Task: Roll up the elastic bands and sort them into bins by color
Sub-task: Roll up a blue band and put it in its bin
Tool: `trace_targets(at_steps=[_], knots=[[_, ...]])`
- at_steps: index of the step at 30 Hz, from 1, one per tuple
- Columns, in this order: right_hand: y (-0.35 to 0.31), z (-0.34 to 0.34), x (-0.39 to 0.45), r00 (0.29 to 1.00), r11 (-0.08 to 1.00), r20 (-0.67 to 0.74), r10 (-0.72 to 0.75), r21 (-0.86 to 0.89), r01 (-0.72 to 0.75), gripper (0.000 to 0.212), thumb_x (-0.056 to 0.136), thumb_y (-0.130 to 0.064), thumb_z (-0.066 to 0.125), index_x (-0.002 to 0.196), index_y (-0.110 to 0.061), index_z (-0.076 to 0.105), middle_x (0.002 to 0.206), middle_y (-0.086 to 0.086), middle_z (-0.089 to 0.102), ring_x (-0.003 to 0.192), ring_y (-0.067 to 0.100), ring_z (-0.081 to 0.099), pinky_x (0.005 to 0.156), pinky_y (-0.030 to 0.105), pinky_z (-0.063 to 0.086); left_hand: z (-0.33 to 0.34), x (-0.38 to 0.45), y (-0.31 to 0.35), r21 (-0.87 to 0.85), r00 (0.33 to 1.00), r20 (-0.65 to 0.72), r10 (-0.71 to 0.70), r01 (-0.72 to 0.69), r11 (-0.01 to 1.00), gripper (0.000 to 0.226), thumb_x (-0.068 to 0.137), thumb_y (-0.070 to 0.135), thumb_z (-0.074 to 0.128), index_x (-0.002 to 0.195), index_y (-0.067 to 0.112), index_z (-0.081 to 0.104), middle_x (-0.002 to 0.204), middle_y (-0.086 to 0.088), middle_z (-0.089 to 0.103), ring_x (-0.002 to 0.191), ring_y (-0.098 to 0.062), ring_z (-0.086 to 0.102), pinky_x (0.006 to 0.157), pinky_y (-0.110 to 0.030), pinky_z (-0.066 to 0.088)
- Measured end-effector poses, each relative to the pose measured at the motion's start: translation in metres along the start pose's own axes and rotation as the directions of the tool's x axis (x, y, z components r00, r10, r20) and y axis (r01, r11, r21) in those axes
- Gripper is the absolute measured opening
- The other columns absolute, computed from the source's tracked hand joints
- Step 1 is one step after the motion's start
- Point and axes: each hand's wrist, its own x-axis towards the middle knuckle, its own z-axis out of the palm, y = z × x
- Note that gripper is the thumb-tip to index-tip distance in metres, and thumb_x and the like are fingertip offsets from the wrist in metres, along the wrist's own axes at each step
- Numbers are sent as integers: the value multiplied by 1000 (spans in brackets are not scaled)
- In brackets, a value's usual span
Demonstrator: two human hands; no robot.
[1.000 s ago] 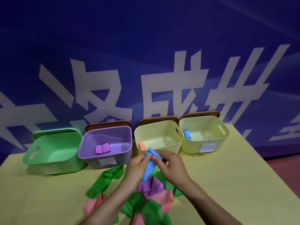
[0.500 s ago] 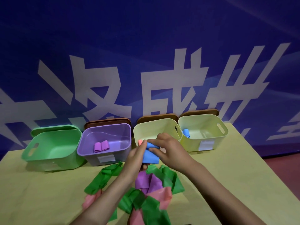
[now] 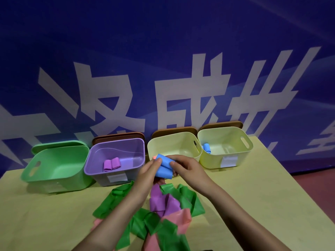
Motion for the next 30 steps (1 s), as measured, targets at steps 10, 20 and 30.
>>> trace_targets(at_steps=[10, 20, 30], knots=[[14, 20, 6, 997, 986, -59, 54, 161, -44, 22, 89, 3, 60, 89, -19, 62, 79, 2, 63, 74, 13, 59, 69, 23, 49, -14, 2, -9, 47, 991, -123, 56, -50, 998, 18, 91, 20, 61, 77, 10, 69, 76, -8, 62, 74, -19, 56, 74, -33, 46], [17, 25, 8, 997, 992, -75, 24, 122, -15, 17, 85, 2, 65, 93, -13, 69, 84, 7, 70, 75, 10, 63, 72, 21, 52, -28, 7, -3, 19, 998, -37, -53, 53, 998, 10, 88, 13, 63, 88, 7, 72, 83, -11, 71, 72, -16, 66, 62, -21, 53], [17, 64, 5, 919, 955, -310, -242, -244, 169, 17, 78, -12, 71, 94, -14, 74, 77, -7, 60, 69, 6, 58, 66, 11, 44, -25, -7, -12, -278, 934, -350, -71, -31, 960, 10, 90, 4, 60, 84, 3, 67, 87, -15, 67, 76, -19, 64, 65, -21, 55]])
